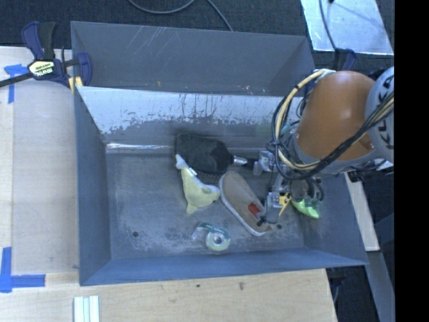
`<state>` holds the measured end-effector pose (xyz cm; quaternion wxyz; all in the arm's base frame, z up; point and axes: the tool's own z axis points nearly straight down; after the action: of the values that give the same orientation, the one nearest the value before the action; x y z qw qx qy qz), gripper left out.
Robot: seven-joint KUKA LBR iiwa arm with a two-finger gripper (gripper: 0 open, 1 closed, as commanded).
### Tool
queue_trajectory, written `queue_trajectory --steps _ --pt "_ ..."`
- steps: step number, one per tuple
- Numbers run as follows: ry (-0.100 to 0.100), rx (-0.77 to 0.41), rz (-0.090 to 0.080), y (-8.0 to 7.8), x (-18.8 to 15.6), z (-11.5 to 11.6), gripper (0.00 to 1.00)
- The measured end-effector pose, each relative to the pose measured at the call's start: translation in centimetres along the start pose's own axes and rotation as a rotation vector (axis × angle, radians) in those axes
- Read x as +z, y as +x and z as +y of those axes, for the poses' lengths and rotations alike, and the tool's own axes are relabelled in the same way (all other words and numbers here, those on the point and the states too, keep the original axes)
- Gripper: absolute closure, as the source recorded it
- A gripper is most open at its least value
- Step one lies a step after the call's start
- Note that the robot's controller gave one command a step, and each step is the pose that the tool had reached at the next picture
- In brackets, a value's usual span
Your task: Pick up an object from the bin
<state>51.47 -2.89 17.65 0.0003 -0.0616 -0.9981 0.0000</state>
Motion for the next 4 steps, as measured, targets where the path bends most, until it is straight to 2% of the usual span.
queue_trajectory --steps 1,2,4 --pt "-0.002 0.009 -0.001 0.1 1.7 0.7 0.00" --pt "-0.002 0.216 -0.003 -0.4 8.4 -4.2 1.00" --pt "-0.001 0.213 -0.003 -0.4 8.4 -4.2 1.00"
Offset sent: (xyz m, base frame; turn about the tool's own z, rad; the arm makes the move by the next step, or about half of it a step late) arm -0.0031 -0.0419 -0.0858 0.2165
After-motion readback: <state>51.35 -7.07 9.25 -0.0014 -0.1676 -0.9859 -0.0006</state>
